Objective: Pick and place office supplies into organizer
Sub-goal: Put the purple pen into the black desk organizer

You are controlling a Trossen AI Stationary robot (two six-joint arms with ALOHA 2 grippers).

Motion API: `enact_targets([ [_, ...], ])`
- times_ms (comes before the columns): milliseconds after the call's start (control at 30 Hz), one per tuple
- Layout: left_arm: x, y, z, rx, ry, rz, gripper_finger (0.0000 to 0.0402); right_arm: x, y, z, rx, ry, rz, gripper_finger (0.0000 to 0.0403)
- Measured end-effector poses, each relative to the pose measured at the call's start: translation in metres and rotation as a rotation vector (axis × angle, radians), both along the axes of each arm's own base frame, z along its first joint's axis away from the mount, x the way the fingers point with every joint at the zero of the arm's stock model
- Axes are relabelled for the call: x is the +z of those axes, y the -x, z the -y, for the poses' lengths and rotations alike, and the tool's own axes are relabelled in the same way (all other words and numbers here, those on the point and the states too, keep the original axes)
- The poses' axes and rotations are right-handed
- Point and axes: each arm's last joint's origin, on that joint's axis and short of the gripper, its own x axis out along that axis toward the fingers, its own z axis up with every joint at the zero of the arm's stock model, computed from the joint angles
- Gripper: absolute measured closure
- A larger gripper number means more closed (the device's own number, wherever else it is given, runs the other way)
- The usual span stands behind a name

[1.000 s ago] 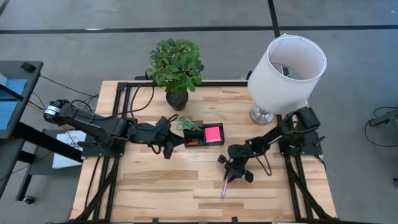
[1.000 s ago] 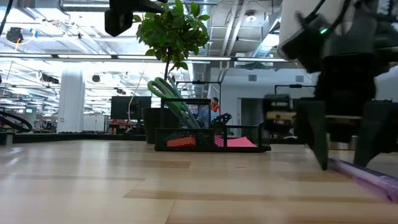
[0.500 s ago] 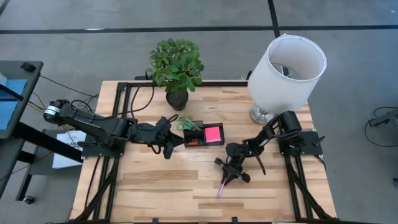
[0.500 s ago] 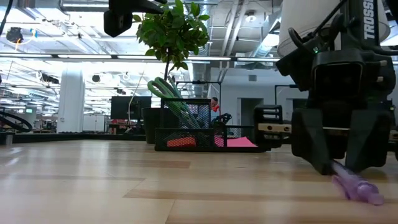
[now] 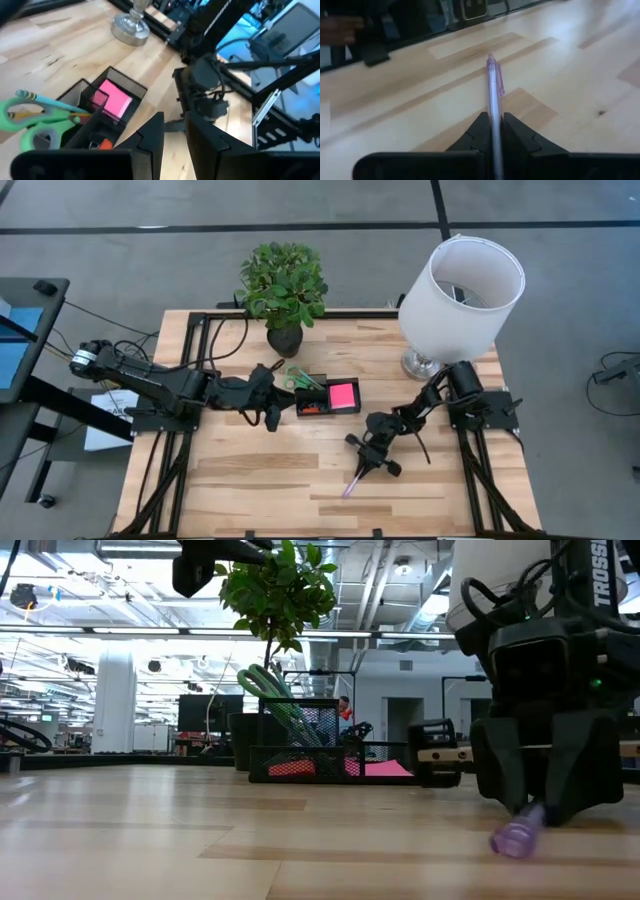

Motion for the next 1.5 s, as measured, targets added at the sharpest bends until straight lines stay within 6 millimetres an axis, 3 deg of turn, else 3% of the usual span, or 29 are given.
enact_targets([
  [200, -0.002, -0.001, -0.006, -0.002, 0.004, -0.022, 0.033, 0.008, -0.006, -0.002, -0.122, -0.118, -0.017, 0.0376],
  [333, -0.012, -0.006, -0.004, 0.035, 0.095, -0.064, 0.033, 0.03, -0.013, -0.006, -0.194, -0.187, 0.066, 0.0376],
  [533, -0.034, -0.041, 0.015, -0.199, 0.202, -0.045, 0.033, 0.069, -0.017, -0.003, -0.352, -0.258, 0.137, 0.0376],
  [633, -0.036, -0.053, 0.017, -0.313, 0.235, 0.001, 0.033, 0.088, -0.016, 0.003, -0.482, -0.225, 0.111, 0.0376],
  [733, -0.028, -0.056, 0.008, -0.329, 0.252, 0.026, 0.033, 0.111, -0.01, 0.009, -0.636, -0.129, 0.075, 0.0376],
  [833, -0.002, -0.052, 0.0, -0.347, 0.219, 0.11, 0.033, 0.138, -0.002, 0.015, -0.759, 0.056, 0.032, 0.0376],
  [967, 0.042, -0.033, -0.009, -0.336, 0.116, 0.244, 0.033, 0.189, 0.0, 0.026, -0.939, 0.245, -0.02, 0.0376],
  [1167, 0.075, -0.002, -0.014, -0.267, -0.015, 0.346, 0.033, 0.261, -0.018, 0.049, -1.043, 0.337, -0.195, 0.0376],
  [1367, 0.082, 0.017, -0.011, -0.299, -0.07, 0.339, 0.033, 0.283, -0.056, 0.062, -1.079, 0.455, -0.549, 0.0376],
  [1500, 0.084, 0.025, -0.01, -0.32, -0.12, 0.333, 0.033, 0.285, -0.093, 0.059, -1.082, 0.535, -0.644, 0.0376],
])
